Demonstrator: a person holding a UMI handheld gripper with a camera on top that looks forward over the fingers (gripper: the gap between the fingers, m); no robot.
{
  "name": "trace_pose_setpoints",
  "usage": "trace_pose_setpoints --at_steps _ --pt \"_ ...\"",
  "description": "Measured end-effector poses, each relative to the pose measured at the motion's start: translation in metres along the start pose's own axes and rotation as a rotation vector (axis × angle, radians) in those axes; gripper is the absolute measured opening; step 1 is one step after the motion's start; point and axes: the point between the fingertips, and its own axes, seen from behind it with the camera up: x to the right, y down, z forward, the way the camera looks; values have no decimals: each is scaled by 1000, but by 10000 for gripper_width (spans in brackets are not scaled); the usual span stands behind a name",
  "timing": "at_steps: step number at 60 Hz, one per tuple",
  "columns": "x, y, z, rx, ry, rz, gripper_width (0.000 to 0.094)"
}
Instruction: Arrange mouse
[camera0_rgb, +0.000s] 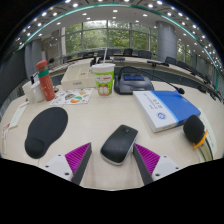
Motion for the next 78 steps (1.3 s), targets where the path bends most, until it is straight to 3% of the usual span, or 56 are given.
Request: trace_pose_setpoints --at_steps 14,21,26,43,51,67,78 --pt "4 -18 24 -16 18 -14 819" --pt "4 -22 30 -16 27 -22 703" --pt "12 -24 32 -11 45 -11 480" --pt "14 -23 27 -10 64 16 333" --pt "2 -43 11 30 70 5 322" --pt "-102 -144 -40 185 -26 -2 321" --pt "-203 -137 -15 138 -74 0 320"
